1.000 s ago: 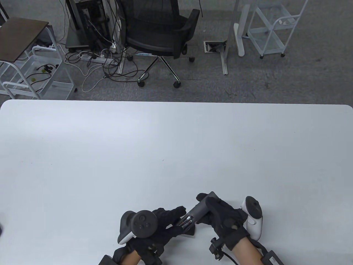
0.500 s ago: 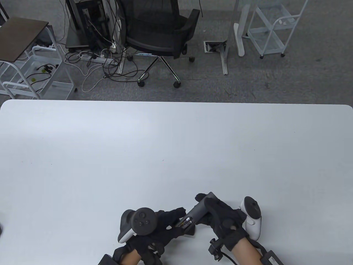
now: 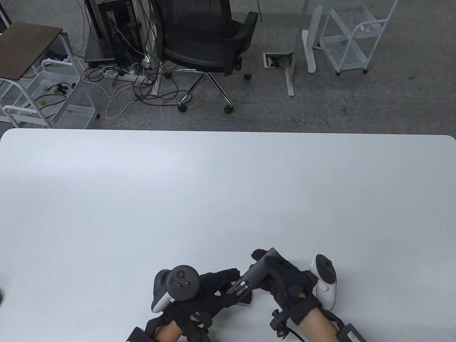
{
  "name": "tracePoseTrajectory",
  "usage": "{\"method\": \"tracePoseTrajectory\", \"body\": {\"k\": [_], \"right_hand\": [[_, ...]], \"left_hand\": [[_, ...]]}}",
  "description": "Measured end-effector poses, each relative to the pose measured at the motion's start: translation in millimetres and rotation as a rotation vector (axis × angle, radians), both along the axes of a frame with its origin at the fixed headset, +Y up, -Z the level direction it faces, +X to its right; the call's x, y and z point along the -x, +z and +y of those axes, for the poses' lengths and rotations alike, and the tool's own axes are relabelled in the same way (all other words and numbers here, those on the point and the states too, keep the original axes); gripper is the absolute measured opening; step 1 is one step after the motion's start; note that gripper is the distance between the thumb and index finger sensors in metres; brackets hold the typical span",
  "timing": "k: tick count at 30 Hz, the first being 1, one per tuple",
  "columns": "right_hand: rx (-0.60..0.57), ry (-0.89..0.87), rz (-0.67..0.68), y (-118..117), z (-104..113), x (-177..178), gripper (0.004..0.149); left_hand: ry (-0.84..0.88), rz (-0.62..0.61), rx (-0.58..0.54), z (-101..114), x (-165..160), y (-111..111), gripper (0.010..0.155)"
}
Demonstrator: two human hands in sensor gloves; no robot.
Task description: Fit batteries into remote control, then fit battery cover
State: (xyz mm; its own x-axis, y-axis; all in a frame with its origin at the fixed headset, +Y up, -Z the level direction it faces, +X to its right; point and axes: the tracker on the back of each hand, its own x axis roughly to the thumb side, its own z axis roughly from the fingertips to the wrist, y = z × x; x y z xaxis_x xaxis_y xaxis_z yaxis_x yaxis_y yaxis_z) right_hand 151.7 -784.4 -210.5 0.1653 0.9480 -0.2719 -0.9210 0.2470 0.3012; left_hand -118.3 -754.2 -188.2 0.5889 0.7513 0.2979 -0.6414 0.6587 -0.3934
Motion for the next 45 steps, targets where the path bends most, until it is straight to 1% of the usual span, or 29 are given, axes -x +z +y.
{"method": "tracePoseTrajectory", "body": {"k": [2,3,6,11,14,18,22,29,33,35,36,38,39,40,41,43,45], "right_hand": [[-0.002,-0.018,0.016,1,1,2,0.06],[-0.01,0.0,0.012,2,2,3,0.06],[-0.058,0.023,0.011,3,7,4,0.06],[-0.081,0.006,0.047,-1,8,3,0.06],[-0.107,-0.006,0.074,-1,10,4,0.059],[-0.184,0.0,0.164,0,16,10,0.059],[-0.203,-0.011,0.225,1,17,16,0.059],[-0.218,0.049,0.362,7,12,38,0.06],[-0.227,0.107,0.414,11,7,49,0.061],[-0.218,0.098,0.414,11,7,49,0.062],[-0.219,0.102,0.405,11,7,47,0.067],[-0.226,0.116,0.339,9,7,40,0.073],[-0.229,0.123,0.316,8,7,38,0.074],[-0.244,0.152,0.256,5,7,31,0.074],[-0.25,0.162,0.237,4,8,29,0.074],[-0.299,0.261,0.143,0,11,17,0.074],[-0.343,0.347,0.114,-2,13,13,0.072]], "left_hand": [[-0.013,0.019,-0.012,-1,-2,1,0.065],[-0.028,0.027,-0.025,-1,-2,1,0.064],[-0.029,0.028,-0.037,0,-1,1,0.063],[-0.059,0.03,-0.036,-3,-6,2,0.06],[-0.041,0.022,-0.023,-5,-8,2,0.058],[0.064,-0.066,0.068,-8,-10,1,0.054],[0.09,-0.124,0.098,-9,-13,2,0.054],[0.114,-0.135,0.115,-11,-16,3,0.057],[0.124,-0.146,0.126,-12,-17,2,0.062],[0.128,-0.142,0.123,-12,-16,2,0.062],[0.137,-0.135,0.12,-10,-15,1,0.06],[0.18,-0.074,0.108,-9,-6,-2,0.058],[0.196,-0.049,0.104,-8,-2,-3,0.058],[0.223,-0.007,0.104,-8,5,-6,0.058],[0.24,0.016,0.108,-8,10,-7,0.058],[0.305,0.091,0.128,-9,26,-13,0.057],[0.332,0.152,0.136,-9,38,-16,0.057]]}}
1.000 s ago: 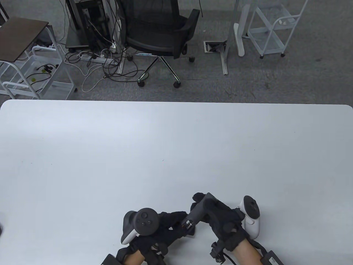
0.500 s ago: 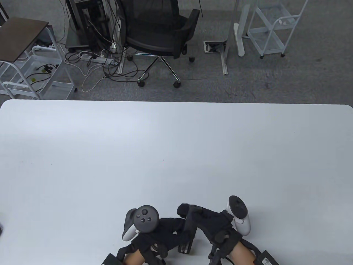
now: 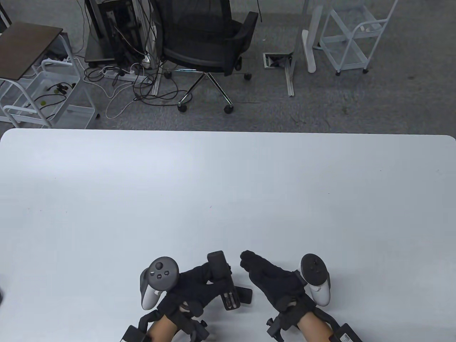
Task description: Fit batteries into remote control, then fit battery cover
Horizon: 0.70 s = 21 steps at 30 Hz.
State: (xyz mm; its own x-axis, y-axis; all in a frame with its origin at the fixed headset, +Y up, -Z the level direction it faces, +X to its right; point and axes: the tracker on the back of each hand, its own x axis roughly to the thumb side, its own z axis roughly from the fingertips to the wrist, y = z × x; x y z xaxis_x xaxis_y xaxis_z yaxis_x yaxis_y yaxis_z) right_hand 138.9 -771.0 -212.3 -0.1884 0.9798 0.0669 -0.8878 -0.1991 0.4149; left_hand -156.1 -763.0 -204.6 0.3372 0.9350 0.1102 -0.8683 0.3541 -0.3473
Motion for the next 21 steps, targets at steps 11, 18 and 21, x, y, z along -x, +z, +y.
{"method": "tracePoseTrajectory", "body": {"k": [11,18,21], "right_hand": [[-0.371,0.608,-0.04,7,4,14,0.063],[-0.582,0.923,0.134,22,1,41,0.062],[-0.586,0.982,0.199,26,-3,49,0.057]], "left_hand": [[0.208,0.317,0.094,-11,58,-11,0.058],[0.289,0.383,0.128,-15,78,-13,0.058],[0.291,0.413,0.149,-17,79,-13,0.058]]}}
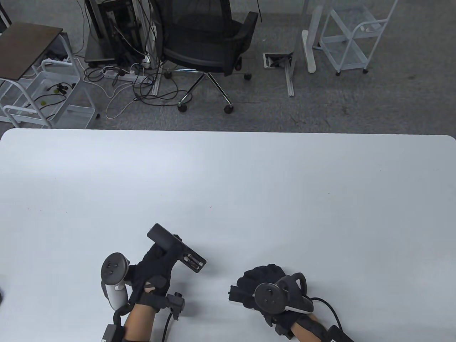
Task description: Fit batteries into remote control, then fit battery cover
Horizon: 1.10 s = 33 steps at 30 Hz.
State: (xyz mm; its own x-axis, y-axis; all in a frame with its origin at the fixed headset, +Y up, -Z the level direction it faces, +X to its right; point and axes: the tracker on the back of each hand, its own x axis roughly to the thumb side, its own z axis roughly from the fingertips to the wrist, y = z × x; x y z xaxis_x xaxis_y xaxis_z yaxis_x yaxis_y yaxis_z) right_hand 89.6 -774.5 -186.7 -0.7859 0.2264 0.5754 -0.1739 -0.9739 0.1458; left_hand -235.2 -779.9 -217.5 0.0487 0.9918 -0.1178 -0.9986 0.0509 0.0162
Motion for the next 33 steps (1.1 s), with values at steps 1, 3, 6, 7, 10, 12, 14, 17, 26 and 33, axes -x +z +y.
{"method": "tracePoseTrajectory", "body": {"k": [1,3,6,7,10,12,14,17,26,33], "right_hand": [[-0.005,0.019,0.003,1,-1,1,0.056],[-0.017,0.099,0.021,1,-7,5,0.053],[-0.03,0.112,0.017,1,-8,8,0.053],[-0.024,0.112,0.014,1,-7,8,0.054],[-0.043,0.12,0.023,2,-8,9,0.052],[-0.056,0.111,0.031,2,-8,9,0.051],[-0.059,0.094,0.036,2,-8,9,0.051],[-0.047,0.048,0.027,1,-6,8,0.048],[-0.075,-0.14,-0.058,-4,5,-7,0.045],[0.038,-0.547,-0.109,-1,26,-27,0.047]], "left_hand": [[-0.013,0.009,0.002,0,0,0,0.058],[-0.042,0.016,0.002,1,-1,0,0.058],[-0.033,0.004,0.003,0,-3,0,0.058],[-0.032,0.001,0.004,0,-4,0,0.058],[-0.039,0.005,0.006,0,-5,0,0.059],[-0.034,0.005,0.01,-1,-5,1,0.059],[-0.021,-0.009,0.019,-1,-6,1,0.059],[0.002,-0.062,0.025,-1,-9,0,0.058],[0.019,-0.174,0.027,1,-22,0,0.058],[0.053,-0.242,0.032,0,-33,1,0.056]]}}
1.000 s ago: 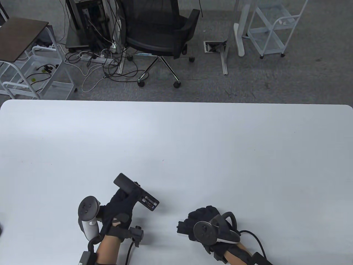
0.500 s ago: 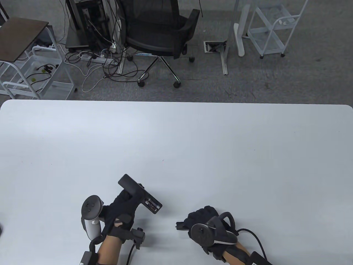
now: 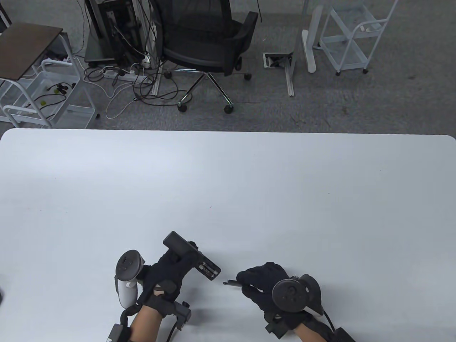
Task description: Fit batteries into remote control, then fit battery cover
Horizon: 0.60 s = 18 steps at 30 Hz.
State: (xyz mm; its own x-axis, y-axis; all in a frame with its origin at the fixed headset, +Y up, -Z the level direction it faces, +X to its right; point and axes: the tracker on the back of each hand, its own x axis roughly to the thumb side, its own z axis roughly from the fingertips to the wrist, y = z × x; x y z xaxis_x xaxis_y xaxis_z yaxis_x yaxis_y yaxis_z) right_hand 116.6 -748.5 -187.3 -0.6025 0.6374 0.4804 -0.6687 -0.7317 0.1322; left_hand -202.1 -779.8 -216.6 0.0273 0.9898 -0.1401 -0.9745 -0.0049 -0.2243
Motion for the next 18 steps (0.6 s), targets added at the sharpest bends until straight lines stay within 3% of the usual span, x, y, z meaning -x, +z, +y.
{"method": "tracePoseTrajectory", "body": {"k": [7,13,18], "right_hand": [[0.122,-0.218,-0.074,-4,-2,-10,0.048],[0.305,-0.318,-0.032,-10,-9,-11,0.047],[0.3,-0.332,-0.071,-11,-10,-13,0.047]], "left_hand": [[0.028,-0.035,0.022,-2,-10,2,0.055],[0.031,-0.076,0.025,-3,-17,3,0.054],[0.036,-0.09,0.02,-2,-20,4,0.054]]}}
